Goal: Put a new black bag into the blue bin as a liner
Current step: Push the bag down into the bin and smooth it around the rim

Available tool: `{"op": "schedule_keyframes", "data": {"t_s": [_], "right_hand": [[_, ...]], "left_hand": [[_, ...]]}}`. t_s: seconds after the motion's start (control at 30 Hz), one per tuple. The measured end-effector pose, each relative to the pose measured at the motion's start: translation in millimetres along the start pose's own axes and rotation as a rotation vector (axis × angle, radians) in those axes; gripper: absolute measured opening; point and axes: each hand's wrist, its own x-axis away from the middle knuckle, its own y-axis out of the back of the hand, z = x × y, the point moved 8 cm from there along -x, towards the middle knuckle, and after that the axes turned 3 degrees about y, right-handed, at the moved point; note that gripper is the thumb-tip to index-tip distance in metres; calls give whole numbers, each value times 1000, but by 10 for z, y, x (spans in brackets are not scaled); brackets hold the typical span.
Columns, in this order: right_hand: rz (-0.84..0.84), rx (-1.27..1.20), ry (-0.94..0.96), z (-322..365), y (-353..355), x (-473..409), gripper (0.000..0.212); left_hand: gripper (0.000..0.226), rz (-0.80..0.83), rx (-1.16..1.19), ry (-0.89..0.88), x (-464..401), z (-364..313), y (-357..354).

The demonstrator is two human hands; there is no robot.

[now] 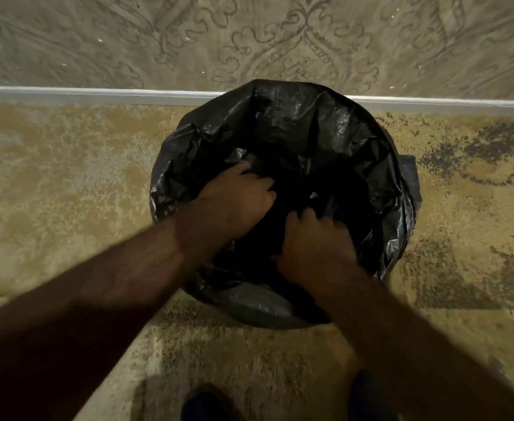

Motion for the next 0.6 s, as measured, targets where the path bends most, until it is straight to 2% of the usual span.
{"op": "schedule_keyframes", "data": {"t_s": [0.03,0.1,0.2,0.27,0.33,0.4,0.47,0.53,0.6], "right_hand": [[-131,62,110,28,168,-41,44],[-273,217,290,53,399,-138,26],[-254,472,481,64,427,-262,25],[-187,604,511,-30,311,-339,27],[-111,715,412,-179,208,-407,38],[-5,768,261,-329,138,-425,68],[75,773,212,-374,84,-401,93],[77,683,226,-309,79,-340,102],[1,491,258,-210,137,-240,106]], "left_hand": [[31,-6,44,83,83,-16,12],[26,15,111,224,228,-54,-2],[27,96,195,372,315,-51,-148],[33,172,165,420,340,-9,-290],[45,240,120,446,376,40,-452],[51,262,116,430,376,75,-532],[53,247,147,373,352,73,-523],[54,194,179,283,321,29,-422],[42,66,273,246,292,14,-232]]}}
